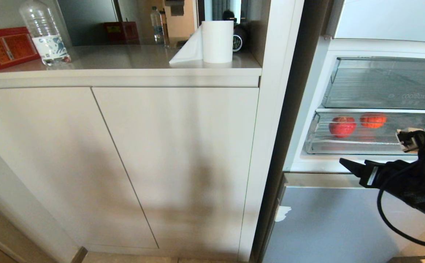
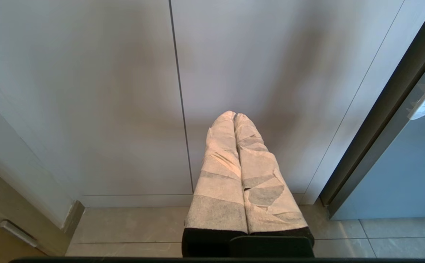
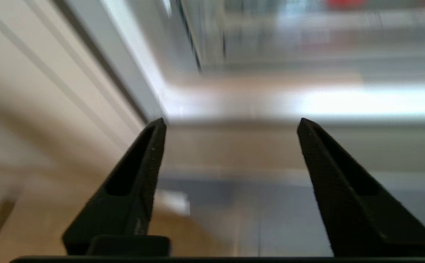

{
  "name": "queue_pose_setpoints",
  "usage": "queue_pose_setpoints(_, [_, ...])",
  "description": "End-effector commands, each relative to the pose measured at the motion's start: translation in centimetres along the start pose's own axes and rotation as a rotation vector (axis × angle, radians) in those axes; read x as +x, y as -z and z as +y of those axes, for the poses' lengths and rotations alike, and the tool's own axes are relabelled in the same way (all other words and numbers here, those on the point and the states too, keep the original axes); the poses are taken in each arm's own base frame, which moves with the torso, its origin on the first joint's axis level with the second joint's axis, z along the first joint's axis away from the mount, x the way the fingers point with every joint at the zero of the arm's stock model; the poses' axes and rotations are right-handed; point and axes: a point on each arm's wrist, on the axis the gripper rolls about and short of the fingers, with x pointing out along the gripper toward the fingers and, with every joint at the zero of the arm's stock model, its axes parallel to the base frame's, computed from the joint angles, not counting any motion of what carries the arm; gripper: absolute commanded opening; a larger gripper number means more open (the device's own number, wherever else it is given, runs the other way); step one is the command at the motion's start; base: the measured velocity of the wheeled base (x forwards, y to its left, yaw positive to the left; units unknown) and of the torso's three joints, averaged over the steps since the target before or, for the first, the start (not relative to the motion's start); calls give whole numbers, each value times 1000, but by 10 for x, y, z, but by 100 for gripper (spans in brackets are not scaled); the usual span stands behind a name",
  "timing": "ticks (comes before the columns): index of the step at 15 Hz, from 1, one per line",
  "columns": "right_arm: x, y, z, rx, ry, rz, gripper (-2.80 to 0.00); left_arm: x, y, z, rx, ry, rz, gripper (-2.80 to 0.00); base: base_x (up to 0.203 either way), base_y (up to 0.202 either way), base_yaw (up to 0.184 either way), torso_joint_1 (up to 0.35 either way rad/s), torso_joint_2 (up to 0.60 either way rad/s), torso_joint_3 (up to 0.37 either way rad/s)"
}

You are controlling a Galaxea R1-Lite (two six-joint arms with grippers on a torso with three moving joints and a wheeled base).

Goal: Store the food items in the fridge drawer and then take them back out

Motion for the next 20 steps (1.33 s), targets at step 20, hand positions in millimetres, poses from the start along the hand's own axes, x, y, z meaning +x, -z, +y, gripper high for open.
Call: queue_pose_setpoints(20, [82, -11, 4, -99, -16, -250, 0, 0, 0, 0, 0, 0, 0, -280, 0, 0, 0, 0, 0, 0])
